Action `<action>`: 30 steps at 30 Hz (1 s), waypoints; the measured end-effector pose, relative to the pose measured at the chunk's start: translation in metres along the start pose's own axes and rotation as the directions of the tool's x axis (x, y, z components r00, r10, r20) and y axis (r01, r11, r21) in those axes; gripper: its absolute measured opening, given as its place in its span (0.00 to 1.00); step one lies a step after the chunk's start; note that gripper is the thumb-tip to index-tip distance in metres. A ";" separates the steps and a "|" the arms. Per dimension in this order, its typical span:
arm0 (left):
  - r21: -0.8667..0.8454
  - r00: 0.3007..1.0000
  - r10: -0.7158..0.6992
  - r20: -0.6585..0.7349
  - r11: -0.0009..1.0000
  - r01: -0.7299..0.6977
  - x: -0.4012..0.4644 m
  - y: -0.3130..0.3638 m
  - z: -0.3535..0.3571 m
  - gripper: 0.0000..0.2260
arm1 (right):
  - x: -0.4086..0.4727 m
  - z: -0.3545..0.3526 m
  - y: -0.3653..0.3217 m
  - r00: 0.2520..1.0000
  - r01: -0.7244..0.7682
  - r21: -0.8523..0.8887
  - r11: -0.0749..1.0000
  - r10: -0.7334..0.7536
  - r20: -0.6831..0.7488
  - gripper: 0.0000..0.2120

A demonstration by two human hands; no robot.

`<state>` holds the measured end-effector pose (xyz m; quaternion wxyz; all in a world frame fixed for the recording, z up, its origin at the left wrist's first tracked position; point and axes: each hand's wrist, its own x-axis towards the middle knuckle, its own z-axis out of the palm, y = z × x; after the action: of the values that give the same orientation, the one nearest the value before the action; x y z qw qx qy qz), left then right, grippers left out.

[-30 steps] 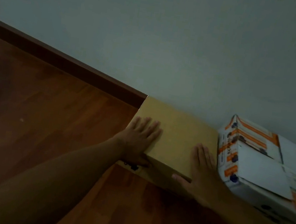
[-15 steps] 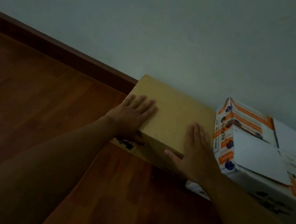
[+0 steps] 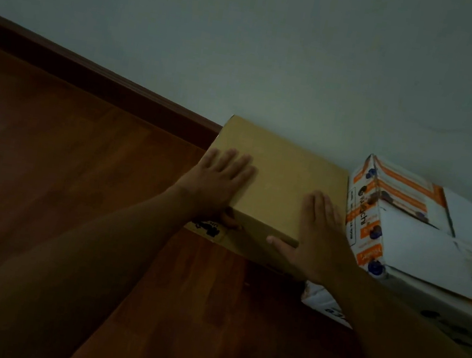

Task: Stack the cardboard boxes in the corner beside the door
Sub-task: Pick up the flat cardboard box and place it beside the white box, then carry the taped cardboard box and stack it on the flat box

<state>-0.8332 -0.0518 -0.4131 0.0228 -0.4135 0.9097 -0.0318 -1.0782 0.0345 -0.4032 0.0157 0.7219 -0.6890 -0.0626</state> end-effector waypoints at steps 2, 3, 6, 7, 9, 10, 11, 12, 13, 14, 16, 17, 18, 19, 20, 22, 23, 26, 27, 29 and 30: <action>-0.019 1.000 0.002 -0.001 1.000 -0.002 -0.001 0.001 -0.002 0.54 | 0.001 -0.003 0.000 0.999 0.006 0.021 1.000 -0.007 0.035 0.65; -0.033 1.000 0.002 0.003 0.999 -0.002 -0.002 0.000 -0.003 0.55 | 0.003 -0.006 -0.001 0.998 0.007 0.035 0.999 -0.009 0.056 0.65; -0.063 1.000 -0.008 0.017 0.998 0.009 -0.007 -0.006 -0.011 0.57 | 0.012 -0.024 -0.008 0.998 0.016 0.075 0.997 -0.021 0.066 0.63; -0.063 1.000 -0.017 0.018 0.998 0.018 -0.011 -0.010 -0.014 0.57 | 0.015 -0.031 -0.016 0.998 0.034 0.087 0.996 -0.039 0.050 0.62; -0.057 0.999 -0.034 0.026 0.998 0.035 -0.021 -0.024 -0.018 0.58 | 0.022 -0.046 -0.037 0.997 0.077 0.119 0.990 -0.079 0.014 0.57; -0.049 0.998 -0.044 0.037 0.998 0.046 -0.026 -0.032 -0.020 0.58 | 0.026 -0.053 -0.048 0.996 0.084 0.135 0.987 -0.086 0.004 0.53; -0.042 0.997 -0.060 0.050 0.997 0.063 -0.033 -0.042 -0.022 0.57 | 0.031 -0.059 -0.061 0.996 0.091 0.149 0.985 -0.091 -0.008 0.50; -0.043 0.995 -0.079 0.064 0.996 0.081 -0.041 -0.051 -0.024 0.57 | 0.037 -0.063 -0.073 0.995 0.099 0.158 0.982 -0.096 -0.023 0.48; -0.044 0.992 -0.099 0.080 0.994 0.103 -0.049 -0.060 -0.027 0.57 | 0.042 -0.068 -0.085 0.994 0.112 0.162 0.980 -0.107 -0.038 0.47; -0.033 0.987 -0.127 0.094 0.991 0.131 -0.062 -0.072 -0.031 0.57 | 0.048 -0.071 -0.100 0.990 0.139 0.165 0.976 -0.132 -0.052 0.46; 0.000 0.976 -0.186 0.111 0.982 0.187 -0.092 -0.098 -0.039 0.58 | 0.056 -0.079 -0.133 0.981 0.194 0.174 0.965 -0.187 -0.058 0.45; 0.017 0.970 -0.217 0.114 0.976 0.216 -0.109 -0.113 -0.043 0.58 | 0.059 -0.083 -0.151 0.976 0.215 0.178 0.960 -0.208 -0.056 0.44; 0.030 0.961 -0.249 0.119 0.969 0.247 -0.126 -0.127 -0.047 0.57 | 0.062 -0.085 -0.167 0.973 0.232 0.179 0.956 -0.227 -0.049 0.44; 0.039 0.951 -0.283 0.126 0.959 0.280 -0.144 -0.142 -0.050 0.56 | 0.064 -0.088 -0.185 0.968 0.251 0.178 0.951 -0.248 -0.041 0.43; 0.042 0.939 -0.317 0.135 0.948 0.314 -0.162 -0.155 -0.052 0.54 | 0.066 -0.090 -0.201 0.961 0.276 0.181 0.944 -0.274 -0.034 0.42; 0.050 0.911 -0.383 0.151 0.923 0.380 -0.199 -0.180 -0.053 0.50 | 0.066 -0.095 -0.234 0.944 0.330 0.194 0.924 -0.329 -0.041 0.41; 0.062 0.897 -0.408 0.170 0.913 0.404 -0.218 -0.191 -0.054 0.48 | 0.065 -0.097 -0.252 0.934 0.357 0.201 0.912 -0.355 -0.046 0.40; 0.104 0.862 -0.459 0.214 0.888 0.447 -0.270 -0.220 -0.053 0.44 | 0.060 -0.113 -0.302 0.897 0.442 0.174 0.880 -0.440 -0.051 0.38; 0.123 0.847 -0.483 0.223 0.876 0.467 -0.284 -0.228 -0.054 0.43 | 0.059 -0.122 -0.317 0.879 0.477 0.139 0.868 -0.475 -0.052 0.38; 0.137 0.812 -0.535 0.234 0.845 0.517 -0.311 -0.241 -0.058 0.42 | 0.059 -0.141 -0.348 0.848 0.530 0.098 0.842 -0.528 -0.046 0.36; 0.132 0.795 -0.561 0.231 0.828 0.546 -0.323 -0.247 -0.060 0.41 | 0.059 -0.150 -0.364 0.841 0.541 0.106 0.834 -0.538 -0.060 0.35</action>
<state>-0.4400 0.0320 -0.3292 0.1437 -0.6608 0.7367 -0.0091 -0.6979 -0.0152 -0.2982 -0.0358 0.8871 -0.4601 -0.0133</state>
